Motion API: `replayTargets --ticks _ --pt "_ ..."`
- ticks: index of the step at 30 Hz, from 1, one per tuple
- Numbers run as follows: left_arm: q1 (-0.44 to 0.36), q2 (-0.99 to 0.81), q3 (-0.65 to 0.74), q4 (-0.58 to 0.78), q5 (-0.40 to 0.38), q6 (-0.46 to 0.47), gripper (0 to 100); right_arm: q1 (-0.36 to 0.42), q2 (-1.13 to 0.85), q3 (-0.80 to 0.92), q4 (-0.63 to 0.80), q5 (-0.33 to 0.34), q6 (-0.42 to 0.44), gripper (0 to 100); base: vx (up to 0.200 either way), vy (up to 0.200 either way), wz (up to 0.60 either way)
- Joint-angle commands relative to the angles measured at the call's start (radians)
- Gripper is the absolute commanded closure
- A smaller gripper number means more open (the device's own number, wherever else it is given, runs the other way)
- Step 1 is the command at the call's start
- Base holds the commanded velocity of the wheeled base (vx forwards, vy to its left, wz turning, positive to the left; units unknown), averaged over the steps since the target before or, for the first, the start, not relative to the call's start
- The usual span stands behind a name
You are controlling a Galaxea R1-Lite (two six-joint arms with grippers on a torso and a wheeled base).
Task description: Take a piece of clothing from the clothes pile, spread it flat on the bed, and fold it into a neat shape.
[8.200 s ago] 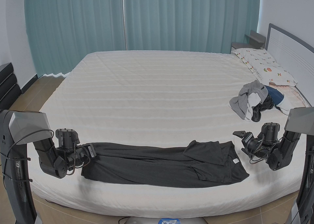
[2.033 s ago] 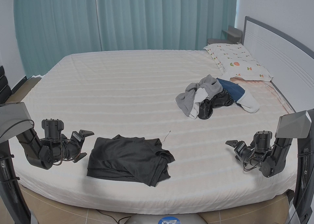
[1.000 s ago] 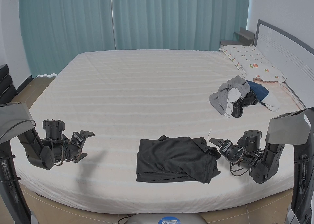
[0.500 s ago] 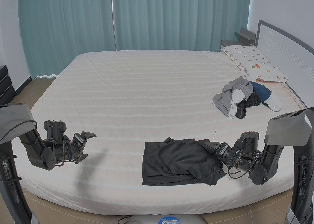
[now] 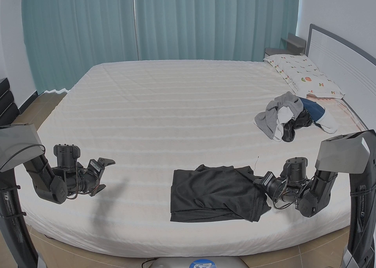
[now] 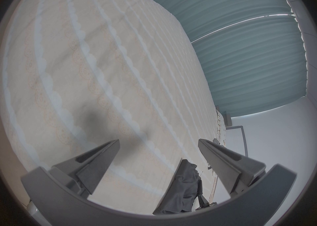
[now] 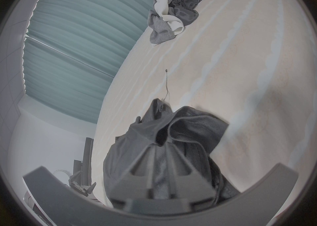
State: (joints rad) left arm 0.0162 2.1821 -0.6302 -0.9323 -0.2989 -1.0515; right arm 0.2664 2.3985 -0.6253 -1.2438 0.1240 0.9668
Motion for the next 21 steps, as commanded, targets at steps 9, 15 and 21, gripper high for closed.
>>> replayTargets --ticks 9,15,21 --pt "-0.001 0.005 0.004 -0.019 0.001 -0.001 0 -0.056 0.008 -0.088 0.003 -0.007 0.003 100 0.0 0.0 0.0" --pt "-0.002 0.019 0.023 -0.085 0.003 -0.002 0 -0.084 0.036 -0.146 0.003 -0.009 0.003 100 0.0 0.0 0.0" --pt "-0.002 0.019 0.024 -0.086 0.003 -0.002 0 -0.095 0.074 -0.186 -0.006 -0.009 0.001 100 0.0 0.0 0.0"
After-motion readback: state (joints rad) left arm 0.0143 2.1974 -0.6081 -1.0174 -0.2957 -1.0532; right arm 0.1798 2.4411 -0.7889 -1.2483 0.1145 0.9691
